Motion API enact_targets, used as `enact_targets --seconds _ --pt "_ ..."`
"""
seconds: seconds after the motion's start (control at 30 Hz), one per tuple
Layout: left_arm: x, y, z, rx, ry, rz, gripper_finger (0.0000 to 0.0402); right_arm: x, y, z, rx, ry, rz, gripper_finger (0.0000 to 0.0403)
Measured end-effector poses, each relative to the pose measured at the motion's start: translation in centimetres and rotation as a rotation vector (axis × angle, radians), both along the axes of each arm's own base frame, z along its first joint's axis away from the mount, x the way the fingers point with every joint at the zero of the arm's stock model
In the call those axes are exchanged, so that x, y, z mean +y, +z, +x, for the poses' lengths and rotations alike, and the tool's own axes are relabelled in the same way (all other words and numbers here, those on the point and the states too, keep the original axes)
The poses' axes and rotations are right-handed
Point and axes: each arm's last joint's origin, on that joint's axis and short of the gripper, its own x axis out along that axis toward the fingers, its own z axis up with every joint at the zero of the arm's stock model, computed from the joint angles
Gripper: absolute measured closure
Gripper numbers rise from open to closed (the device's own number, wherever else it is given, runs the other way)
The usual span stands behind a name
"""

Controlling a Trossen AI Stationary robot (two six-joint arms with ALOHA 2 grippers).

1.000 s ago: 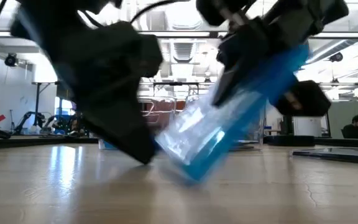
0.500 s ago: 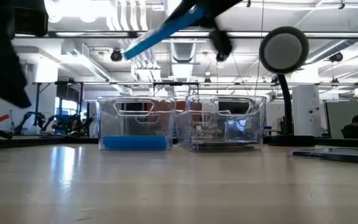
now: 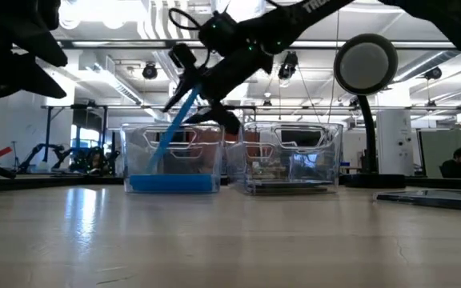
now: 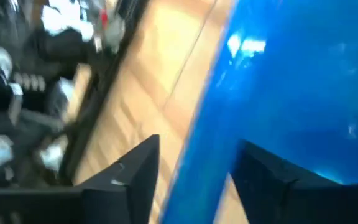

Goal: Pick & place jewel cases by type
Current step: Put the blue CD case into the left transparent bin, then put the black CD case into the right transparent bin

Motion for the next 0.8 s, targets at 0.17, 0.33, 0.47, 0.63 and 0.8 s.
enact_targets --seconds 0.17,0.33,0.47,0.63,0.8 --pt "0.1 -0.1 0.0 0.003 0.005 0.024 0.0209 2.7 1.2 -2.7 0.419 0.063 -0.152 0.0179" --pt "0.4 -0.2 0.2 0.017 0.010 0.051 0.0209 7.0 3.8 -5.0 0.607 0.168 -0.284 0.0150" --pt "0.8 -0.2 0.5 0.016 0.037 0.050 0.0209 11.2 6.6 -6.1 0.479 0.192 -0.365 0.0135" --pt "1.5 -0.1 1.2 0.004 0.076 0.029 0.0209 10.6 5.2 -5.2 0.401 0.082 -0.309 0.0138" --pt "1.5 0.3 1.9 -0.038 0.056 0.008 0.0209 11.7 3.8 -5.5 0.414 0.165 -0.240 0.0138"
